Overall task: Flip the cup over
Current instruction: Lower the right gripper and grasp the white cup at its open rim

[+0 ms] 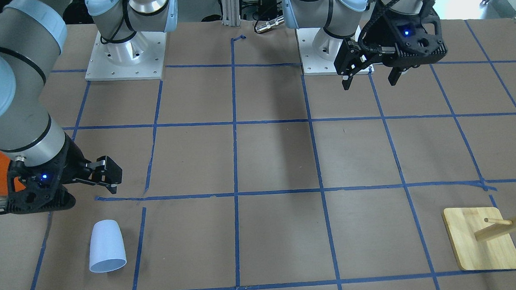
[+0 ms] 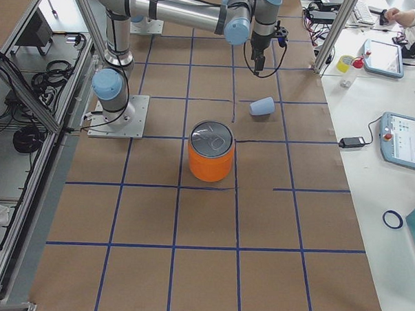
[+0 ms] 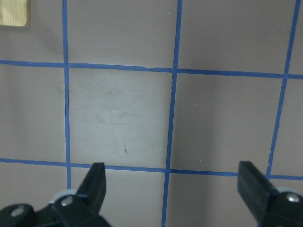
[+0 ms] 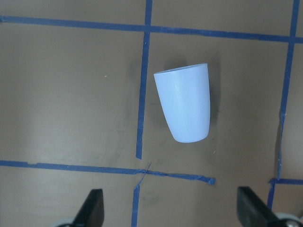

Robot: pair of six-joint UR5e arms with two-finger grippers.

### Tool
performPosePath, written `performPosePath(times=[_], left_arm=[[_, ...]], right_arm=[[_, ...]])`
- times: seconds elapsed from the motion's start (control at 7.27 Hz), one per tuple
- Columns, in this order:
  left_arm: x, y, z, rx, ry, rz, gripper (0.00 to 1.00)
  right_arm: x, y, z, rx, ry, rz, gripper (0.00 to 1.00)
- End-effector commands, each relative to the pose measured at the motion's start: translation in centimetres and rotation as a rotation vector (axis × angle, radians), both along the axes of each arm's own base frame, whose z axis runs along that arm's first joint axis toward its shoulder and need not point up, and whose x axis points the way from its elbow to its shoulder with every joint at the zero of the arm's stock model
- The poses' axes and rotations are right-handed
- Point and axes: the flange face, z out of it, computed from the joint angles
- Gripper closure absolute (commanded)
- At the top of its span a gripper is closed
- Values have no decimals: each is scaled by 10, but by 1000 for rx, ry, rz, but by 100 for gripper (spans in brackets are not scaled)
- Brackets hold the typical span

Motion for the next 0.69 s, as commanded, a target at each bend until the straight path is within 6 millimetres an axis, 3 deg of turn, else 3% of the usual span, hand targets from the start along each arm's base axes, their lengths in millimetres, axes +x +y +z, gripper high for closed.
performPosePath(times=[0.0,0.55], left_arm=[[0,0,-1,1,-2,2,0],[2,0,0,-1,-2,3,0]], right_arm=[[-2,-28,-37,-49,10,72,0],[-9,-62,-98,-90,26,149,0]])
